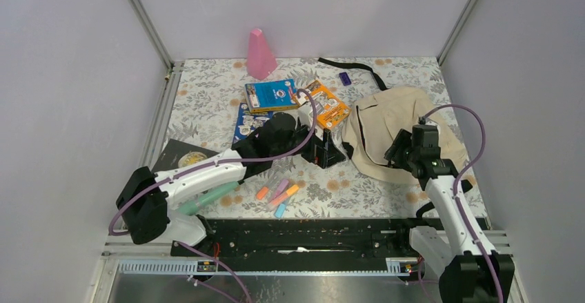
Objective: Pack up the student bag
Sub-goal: Adjust the student bag at the center of the board, then unzip the student bag at the center of the board.
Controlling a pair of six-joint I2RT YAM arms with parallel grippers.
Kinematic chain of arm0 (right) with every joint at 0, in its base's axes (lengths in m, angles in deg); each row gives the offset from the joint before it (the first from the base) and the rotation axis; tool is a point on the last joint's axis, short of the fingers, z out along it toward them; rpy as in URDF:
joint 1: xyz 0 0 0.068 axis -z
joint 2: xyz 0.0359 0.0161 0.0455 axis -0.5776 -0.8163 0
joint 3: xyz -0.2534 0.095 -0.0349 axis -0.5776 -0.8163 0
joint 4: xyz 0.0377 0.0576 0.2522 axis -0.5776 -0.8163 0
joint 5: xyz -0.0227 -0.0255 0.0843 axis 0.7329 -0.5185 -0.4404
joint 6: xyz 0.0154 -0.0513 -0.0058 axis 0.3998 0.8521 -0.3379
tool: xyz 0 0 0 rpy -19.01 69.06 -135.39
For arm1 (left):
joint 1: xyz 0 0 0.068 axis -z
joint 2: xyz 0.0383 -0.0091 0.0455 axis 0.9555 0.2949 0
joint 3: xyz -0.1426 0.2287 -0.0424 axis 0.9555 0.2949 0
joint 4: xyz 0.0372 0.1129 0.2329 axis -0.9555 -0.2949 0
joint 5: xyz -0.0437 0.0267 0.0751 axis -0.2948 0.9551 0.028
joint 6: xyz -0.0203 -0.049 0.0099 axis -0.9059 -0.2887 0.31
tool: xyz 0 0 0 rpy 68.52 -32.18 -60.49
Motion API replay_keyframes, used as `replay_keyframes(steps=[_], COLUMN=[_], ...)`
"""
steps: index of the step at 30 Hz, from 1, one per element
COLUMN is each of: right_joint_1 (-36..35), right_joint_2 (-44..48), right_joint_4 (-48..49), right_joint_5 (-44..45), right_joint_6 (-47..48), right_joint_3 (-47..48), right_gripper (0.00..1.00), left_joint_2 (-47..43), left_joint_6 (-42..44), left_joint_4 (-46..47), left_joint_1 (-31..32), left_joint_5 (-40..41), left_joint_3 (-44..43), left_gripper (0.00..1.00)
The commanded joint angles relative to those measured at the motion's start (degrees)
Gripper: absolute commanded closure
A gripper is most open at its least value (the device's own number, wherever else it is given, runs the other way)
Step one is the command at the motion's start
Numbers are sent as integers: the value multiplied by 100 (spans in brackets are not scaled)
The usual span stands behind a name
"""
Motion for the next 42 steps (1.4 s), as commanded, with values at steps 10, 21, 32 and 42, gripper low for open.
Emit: replay_keyframes(steps=[10, 21, 32, 42], right_joint_1=[11, -160, -1031, -1837], right_joint_2=[-1028, -344, 1576, 713], right_joint_4=[396, 400, 1112, 1515], right_joint_5=[-934, -691, 1075, 895], right_joint_6=[267, 195, -1555, -1054], right_joint_3=[318, 94, -1147, -724], right_gripper=[67, 100, 100, 100], left_joint_2=[-553, -428, 86, 208], left_joint_6=[-133, -273, -620, -598], left_joint_4=[194, 336, 1247, 1506], left_joint_1=[42, 42, 102, 113], left_joint_5=[437, 557, 382, 310], left_joint_3=[453, 525, 596, 713], left_gripper=[1, 1, 1, 1])
